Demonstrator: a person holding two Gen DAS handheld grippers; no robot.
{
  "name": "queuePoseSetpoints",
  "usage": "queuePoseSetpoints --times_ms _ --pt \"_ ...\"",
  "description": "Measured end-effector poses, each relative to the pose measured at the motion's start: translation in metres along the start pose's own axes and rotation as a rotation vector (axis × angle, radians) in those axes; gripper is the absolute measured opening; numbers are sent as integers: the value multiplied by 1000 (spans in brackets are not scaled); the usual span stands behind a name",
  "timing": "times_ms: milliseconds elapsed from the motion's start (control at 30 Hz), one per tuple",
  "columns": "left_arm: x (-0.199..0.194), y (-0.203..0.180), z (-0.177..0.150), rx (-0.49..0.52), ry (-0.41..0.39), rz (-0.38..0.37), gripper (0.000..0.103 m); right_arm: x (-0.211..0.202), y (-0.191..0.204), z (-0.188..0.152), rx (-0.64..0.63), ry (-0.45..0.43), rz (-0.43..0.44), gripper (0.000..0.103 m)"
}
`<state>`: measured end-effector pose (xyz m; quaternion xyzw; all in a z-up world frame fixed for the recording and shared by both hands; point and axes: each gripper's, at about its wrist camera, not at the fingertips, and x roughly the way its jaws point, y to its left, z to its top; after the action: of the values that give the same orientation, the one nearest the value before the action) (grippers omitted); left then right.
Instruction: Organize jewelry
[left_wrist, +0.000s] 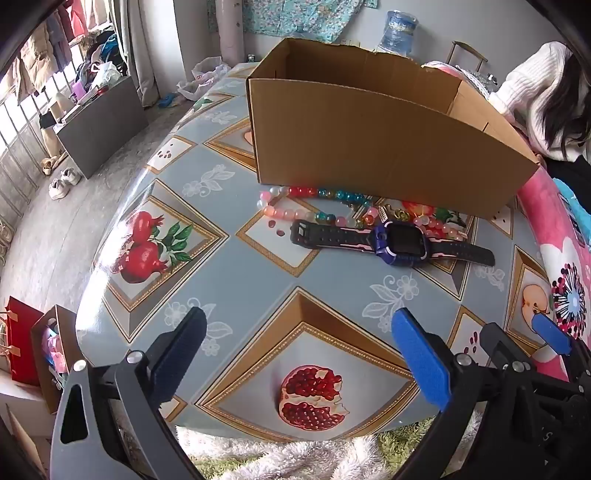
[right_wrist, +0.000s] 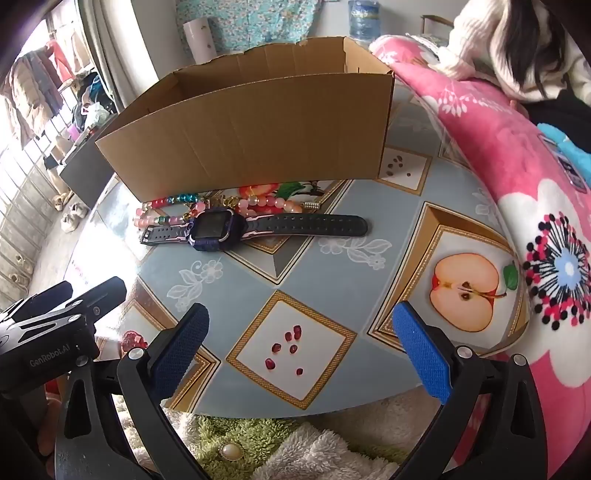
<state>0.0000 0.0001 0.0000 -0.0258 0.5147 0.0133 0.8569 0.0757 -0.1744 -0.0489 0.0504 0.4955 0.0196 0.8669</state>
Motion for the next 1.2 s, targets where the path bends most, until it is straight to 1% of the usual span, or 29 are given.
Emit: queuePoseSetpoints --times_ms 1200 --pt "1 -1 0 6 0 -5 99 -1 -1 0 -5 -3 -10 96"
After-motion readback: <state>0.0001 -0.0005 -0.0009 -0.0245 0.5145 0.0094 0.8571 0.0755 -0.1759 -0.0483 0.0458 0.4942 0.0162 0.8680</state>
